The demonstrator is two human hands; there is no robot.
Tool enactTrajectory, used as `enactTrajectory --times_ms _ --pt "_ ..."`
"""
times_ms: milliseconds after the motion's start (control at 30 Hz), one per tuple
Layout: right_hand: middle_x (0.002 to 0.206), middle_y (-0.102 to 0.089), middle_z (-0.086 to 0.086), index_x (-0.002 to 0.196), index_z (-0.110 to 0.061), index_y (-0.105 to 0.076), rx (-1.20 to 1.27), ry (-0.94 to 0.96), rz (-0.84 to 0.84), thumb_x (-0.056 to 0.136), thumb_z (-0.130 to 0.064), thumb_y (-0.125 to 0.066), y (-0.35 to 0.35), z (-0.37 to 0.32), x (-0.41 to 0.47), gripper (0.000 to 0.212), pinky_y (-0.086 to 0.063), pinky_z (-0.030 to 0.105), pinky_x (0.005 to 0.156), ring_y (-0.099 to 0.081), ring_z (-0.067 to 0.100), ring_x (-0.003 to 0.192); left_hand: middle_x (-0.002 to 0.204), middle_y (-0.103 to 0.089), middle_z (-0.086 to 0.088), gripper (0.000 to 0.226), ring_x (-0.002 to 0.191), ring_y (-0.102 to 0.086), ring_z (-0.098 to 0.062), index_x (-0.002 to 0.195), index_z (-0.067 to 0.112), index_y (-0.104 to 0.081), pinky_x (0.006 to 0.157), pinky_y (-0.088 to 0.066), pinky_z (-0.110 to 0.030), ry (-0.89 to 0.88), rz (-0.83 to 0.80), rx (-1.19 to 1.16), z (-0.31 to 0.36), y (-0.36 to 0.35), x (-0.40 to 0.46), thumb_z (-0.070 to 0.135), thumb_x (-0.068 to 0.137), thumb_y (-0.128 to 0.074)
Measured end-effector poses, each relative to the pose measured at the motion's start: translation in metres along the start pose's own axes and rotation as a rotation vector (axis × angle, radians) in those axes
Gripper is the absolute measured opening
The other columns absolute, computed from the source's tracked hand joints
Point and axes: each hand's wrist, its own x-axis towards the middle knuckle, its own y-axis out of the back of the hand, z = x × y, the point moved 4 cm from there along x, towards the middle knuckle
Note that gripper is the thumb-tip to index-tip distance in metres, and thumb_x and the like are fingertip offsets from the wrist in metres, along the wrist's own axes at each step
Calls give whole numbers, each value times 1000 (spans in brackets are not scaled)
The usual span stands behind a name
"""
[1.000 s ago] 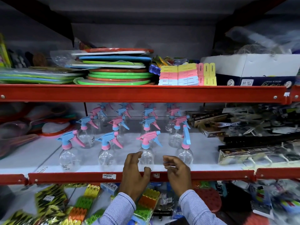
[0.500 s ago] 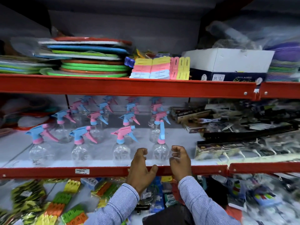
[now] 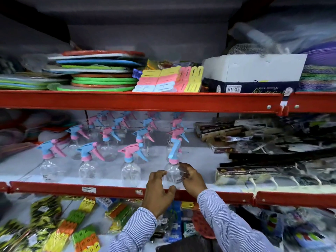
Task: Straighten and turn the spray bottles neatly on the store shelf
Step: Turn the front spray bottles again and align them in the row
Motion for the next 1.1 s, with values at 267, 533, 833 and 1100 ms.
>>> enactTrajectory --times_ms 267,533,833,1100 --pt "112 -65 1 116 -17 -55 11 -37 91 77 10 -47 3 1 -21 47 -48 16 77 -64 16 97 132 -47 -6 62 120 -52 -25 136 11 -44 104 -45 -39 14 -52 -7 -6 3 15 26 79 -64" --pt "111 -64 -1 107 -24 -53 -20 -27 134 77 11 -46 2 -5 -32 46 -46 2 66 -63 10 93 137 -44 -6 67 124 -49 -23 140 12 -38 106 -43 -37 -6 -96 -10 -8 1 21 27 80 -62" --pt "112 -65 0 111 -19 -54 -40 -23 138 77 10 -48 2 -8 -33 45 -45 0 66 -63 6 90 137 -45 -5 68 123 -51 -24 141 11 -37 106 -43 -38 -14 -111 -12 -11 -1 23 26 79 -62" --pt "122 -60 5 117 -17 -54 -75 12 160 77 7 -52 0 -5 -40 47 -47 9 82 -59 15 102 141 -41 -4 71 129 -43 -22 144 13 -30 108 -35 -27 -46 -101 9 -8 1 18 24 81 -60"
